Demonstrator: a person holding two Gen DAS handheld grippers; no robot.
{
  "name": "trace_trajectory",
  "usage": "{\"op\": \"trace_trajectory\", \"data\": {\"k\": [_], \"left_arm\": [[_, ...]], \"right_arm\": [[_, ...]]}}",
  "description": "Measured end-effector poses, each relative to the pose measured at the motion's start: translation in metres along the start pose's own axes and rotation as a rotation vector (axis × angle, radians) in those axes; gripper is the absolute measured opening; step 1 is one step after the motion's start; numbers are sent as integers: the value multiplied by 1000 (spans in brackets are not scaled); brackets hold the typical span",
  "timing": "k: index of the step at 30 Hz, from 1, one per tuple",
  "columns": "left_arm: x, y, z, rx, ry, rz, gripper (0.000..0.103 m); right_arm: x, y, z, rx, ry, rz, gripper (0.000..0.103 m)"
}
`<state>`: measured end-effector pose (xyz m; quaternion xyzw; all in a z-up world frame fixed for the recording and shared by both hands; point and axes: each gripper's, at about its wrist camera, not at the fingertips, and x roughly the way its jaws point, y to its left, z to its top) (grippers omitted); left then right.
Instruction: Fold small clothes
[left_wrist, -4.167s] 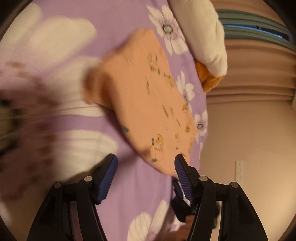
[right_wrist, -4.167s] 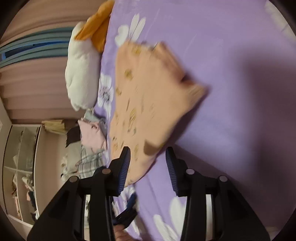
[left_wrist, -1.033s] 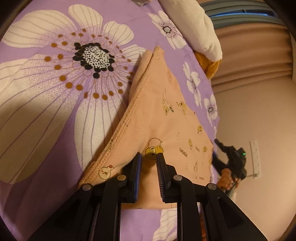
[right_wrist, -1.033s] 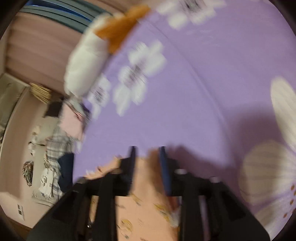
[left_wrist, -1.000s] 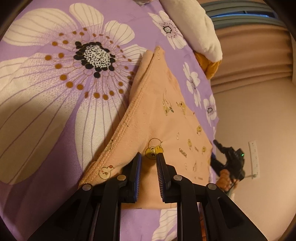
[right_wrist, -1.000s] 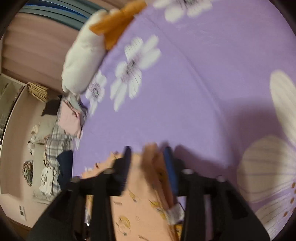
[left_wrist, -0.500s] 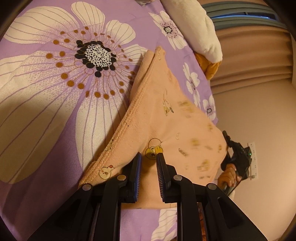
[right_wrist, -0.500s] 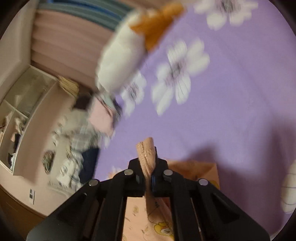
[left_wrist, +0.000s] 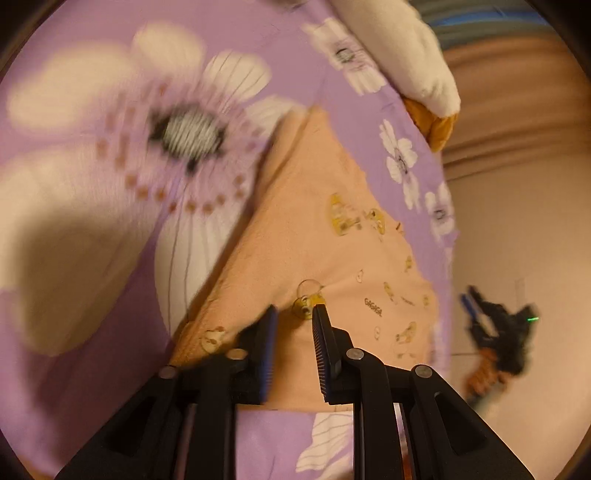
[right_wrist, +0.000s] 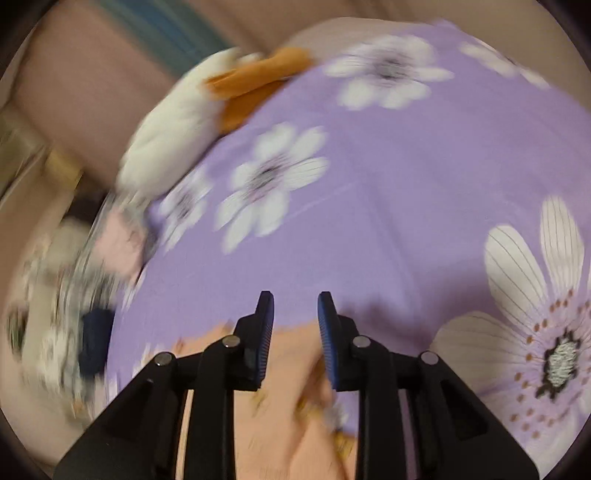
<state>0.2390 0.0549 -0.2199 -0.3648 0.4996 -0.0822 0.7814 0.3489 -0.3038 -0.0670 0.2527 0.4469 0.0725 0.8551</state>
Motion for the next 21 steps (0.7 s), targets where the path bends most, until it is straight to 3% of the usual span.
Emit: {"op": "trace_trajectory", "data": {"k": [3,5,6,7,8,10,11,12,15,17,19,20,21], "left_arm": [[-6,-46,-12,236,-120,167,21],[13,-60,-19,324,-104,210,25],[27,-58,-19,328,-59,242,26],[43,-53,-19,313,-13,295,26],[44,-51,-22,309,-60,302,26],[38,-52,-26,316,-78,305,26],[39,-52,-26,310,-72,309,26],[39,-51,-26,300,-70,312,26],[42,-55,-22,262,-85,331,26],[48,-59,-29,314,-120,358,26],[49,-65,-38,385,-159,403,26],[49,-66,-43,413,-172,423,26],[53,-67,-44,436,-183,437,26]], "right_arm": [[12,1,-28,-89,91,8,20],[56,-16,-56,-65,213,-177,15],[64,-29,-62,-44,227,-212,6],[63,-33,-68,-22,157,-160,3],[59,-36,-70,-7,145,-147,3],[50,-36,-67,21,150,-194,4],[46,-30,-68,23,139,-217,15],[42,-11,-69,12,114,-227,15],[38,25,-74,-26,99,-134,14],[34,26,-89,-27,95,-100,14],[56,40,-117,-26,136,-133,13],[37,2,-127,-28,145,-153,12],[41,8,-139,-83,60,-188,10]]}}
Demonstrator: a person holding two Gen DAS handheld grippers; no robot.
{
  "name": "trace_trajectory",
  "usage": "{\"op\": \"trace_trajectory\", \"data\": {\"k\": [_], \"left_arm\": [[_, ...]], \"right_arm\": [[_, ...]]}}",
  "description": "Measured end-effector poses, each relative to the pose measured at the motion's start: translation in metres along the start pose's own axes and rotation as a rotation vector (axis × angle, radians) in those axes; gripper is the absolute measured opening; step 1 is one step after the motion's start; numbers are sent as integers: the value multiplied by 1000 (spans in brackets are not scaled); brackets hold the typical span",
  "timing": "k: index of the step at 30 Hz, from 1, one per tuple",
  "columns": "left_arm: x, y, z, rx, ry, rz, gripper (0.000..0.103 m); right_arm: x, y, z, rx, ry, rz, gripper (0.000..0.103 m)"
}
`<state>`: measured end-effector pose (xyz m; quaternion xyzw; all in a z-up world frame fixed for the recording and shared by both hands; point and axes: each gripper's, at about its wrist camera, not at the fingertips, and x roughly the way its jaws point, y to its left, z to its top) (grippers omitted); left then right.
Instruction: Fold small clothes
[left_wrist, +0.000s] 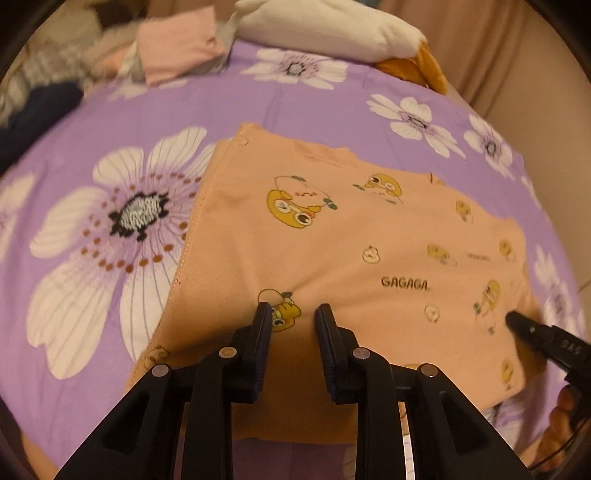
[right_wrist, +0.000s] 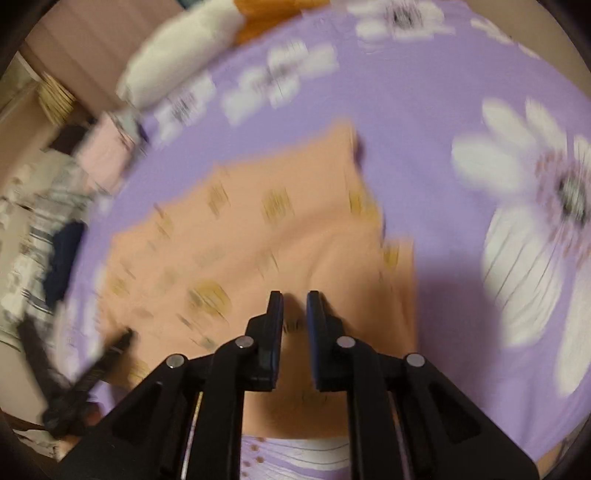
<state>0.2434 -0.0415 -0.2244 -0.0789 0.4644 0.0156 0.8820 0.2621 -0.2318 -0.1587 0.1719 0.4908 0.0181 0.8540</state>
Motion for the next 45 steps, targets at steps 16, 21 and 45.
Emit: {"op": "trace_trajectory", "data": {"k": [16,21,45], "left_arm": [[-9,24,0,-88,12,-113,26],[-34,52,10,-126,-13,-74,29],[39,103,48,-181,431,-788,58]], "right_arm": [[-17,-19,-21,-86,-103,1,11],[-28,-27,-20,31,-46,64,12],[-19,33,-58,-135,14,301,40]]}}
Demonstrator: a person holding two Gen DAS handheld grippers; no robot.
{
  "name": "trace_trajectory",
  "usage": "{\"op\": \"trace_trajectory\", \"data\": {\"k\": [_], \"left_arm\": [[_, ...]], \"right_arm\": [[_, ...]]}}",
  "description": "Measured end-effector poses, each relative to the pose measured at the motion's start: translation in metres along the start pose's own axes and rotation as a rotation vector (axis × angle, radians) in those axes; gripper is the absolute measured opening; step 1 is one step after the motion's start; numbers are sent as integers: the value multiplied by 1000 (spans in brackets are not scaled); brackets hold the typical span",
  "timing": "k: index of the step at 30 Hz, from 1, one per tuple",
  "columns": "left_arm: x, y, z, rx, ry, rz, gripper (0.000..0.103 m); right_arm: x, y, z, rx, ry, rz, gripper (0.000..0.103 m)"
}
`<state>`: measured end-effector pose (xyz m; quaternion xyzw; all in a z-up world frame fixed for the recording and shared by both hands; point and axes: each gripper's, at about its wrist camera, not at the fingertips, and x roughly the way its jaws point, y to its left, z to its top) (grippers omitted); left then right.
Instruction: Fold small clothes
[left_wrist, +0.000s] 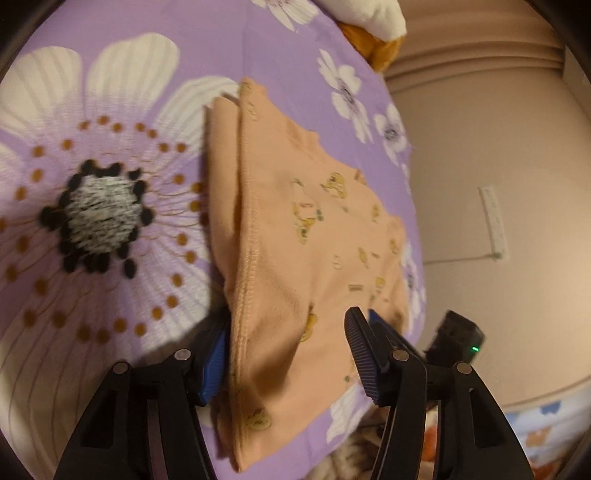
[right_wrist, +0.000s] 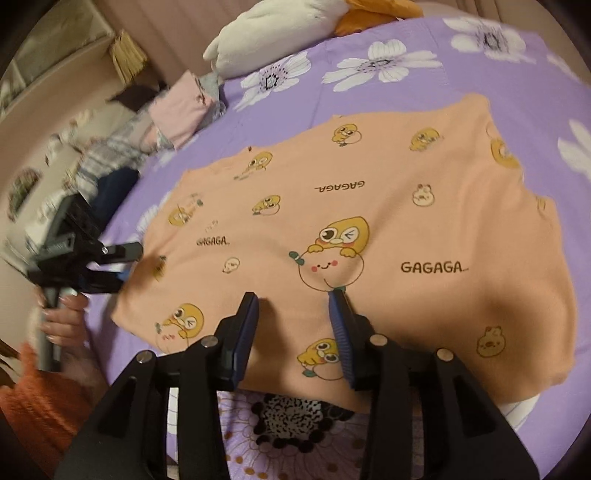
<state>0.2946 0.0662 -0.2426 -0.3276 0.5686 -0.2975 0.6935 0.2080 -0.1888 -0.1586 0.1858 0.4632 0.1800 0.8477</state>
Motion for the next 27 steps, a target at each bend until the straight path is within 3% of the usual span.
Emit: {"op": "trace_trajectory", "data": {"k": [4,5,7,9,12,15,17,21,24,25,26,27], "left_arm": [[19,-1,16,-32,28,-87,58],[28,-9,17,-4,45,-63,57],[35,-17,20,10,38,0,43],[42,-21,24,-14,7,69,26],[47,-28,24,-78,-13,189,19],[49,-59,21,-14,-41,337,16],[57,-87,21,21,-38,425,16],[65,-143,28,60,-45,405,16],[89,-181,37,77,-12,487,18],[101,-190,37,101,6,503,23],[116,-198,37,126,48,511,40],[129,-201,34,123,104,495,50]], "right_arm": [[1,2,1,23,3,5,40],[1,4,1,23,6,-1,40],[2,7,3,26,13,-23,38],[1,9,5,39,19,-67,31],[5,15,4,-29,21,-168,12],[4,14,2,-53,7,-176,10],[3,9,2,-41,-5,-161,10],[1,4,-1,-39,-25,-147,10],[-2,-1,1,16,-31,-118,10],[-4,-6,1,50,-29,-93,10],[-8,-16,2,113,-20,-40,10],[-12,-28,1,179,-10,26,10]]}}
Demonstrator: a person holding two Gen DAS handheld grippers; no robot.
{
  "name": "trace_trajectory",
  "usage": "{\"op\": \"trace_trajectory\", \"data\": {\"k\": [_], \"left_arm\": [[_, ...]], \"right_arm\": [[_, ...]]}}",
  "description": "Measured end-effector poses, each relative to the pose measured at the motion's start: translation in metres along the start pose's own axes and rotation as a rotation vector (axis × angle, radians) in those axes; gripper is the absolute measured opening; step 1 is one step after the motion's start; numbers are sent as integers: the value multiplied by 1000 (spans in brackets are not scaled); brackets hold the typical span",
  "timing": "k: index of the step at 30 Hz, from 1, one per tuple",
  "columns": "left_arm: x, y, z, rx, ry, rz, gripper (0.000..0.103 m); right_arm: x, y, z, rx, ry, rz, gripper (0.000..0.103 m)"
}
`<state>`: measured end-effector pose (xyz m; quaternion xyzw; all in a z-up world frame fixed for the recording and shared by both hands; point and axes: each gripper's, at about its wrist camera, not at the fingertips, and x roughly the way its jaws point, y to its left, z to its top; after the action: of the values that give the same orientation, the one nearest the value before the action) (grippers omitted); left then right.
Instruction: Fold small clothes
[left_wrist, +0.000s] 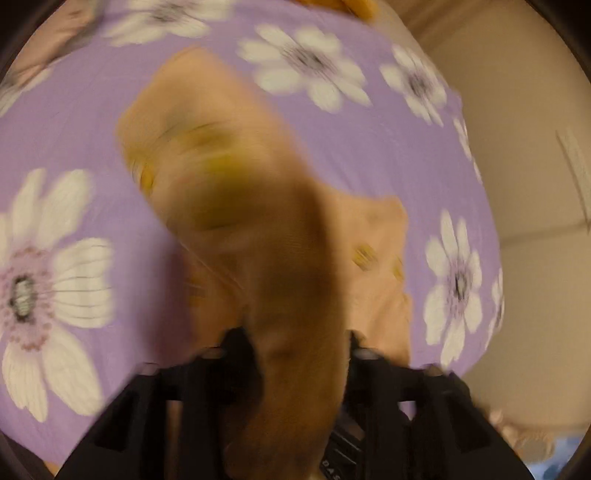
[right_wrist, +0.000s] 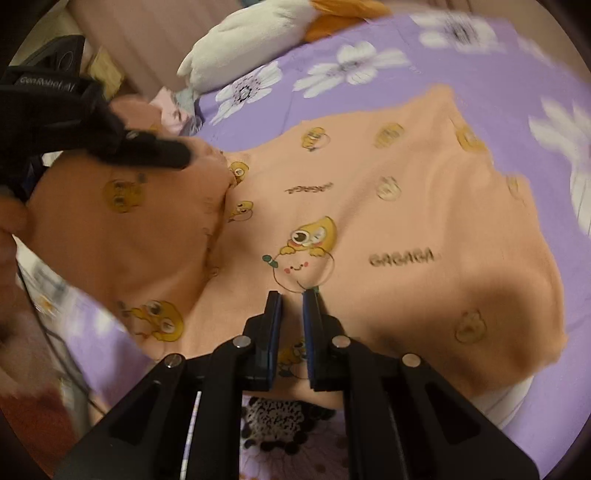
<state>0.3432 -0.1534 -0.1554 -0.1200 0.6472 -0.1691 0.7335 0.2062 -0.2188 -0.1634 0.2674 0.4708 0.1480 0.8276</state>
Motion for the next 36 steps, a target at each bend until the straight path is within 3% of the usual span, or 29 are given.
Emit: {"op": "trace_trajectory", "data": {"k": [3,4,6,7,9,12,14,16,18,19,21,23,26,28,31,36], "left_arm": [[11,-9,-9,-6,97,-143,50],[11,-13,-15,-9,142,-228,50],[5,-18,-22,9,204,-361,50],[-6,-20,-24,45,193,-389,51],[-26,-17,-26,101,100,-328,56],[-52,12,-35,99,-69,-96,59],[-58,37,-48,110,-109,-15,59],[-57,55,-64,136,-91,-8,59],[-47,69,-83,121,-59,-39,59],[-38,79,-94,99,-37,-65,59],[-20,82,-106,72,-5,-108,59],[-3,82,-118,44,44,-141,59],[9,78,-126,36,52,-149,59],[11,71,-129,59,49,-128,59],[21,56,-125,87,24,-84,59],[24,64,-123,42,13,-128,60]], "right_arm": [[-7,-41,-2,202,51,177,11],[-9,-53,-3,258,58,224,9],[-11,-66,-5,317,58,264,7],[-12,-68,-5,315,63,266,5],[-16,-64,-4,297,65,264,9],[-20,-67,-1,331,87,283,17],[-27,-74,-3,393,88,370,40],[-40,-83,2,439,65,482,56],[-46,-84,14,438,45,527,68],[-44,-83,19,429,59,509,73],[-32,-89,34,452,106,503,73],[-13,-99,45,557,176,576,73],[-31,-100,48,560,125,630,73],[-43,-99,45,526,112,606,73],[-33,-98,41,547,214,495,71],[-16,-68,80,466,261,398,72]]}}
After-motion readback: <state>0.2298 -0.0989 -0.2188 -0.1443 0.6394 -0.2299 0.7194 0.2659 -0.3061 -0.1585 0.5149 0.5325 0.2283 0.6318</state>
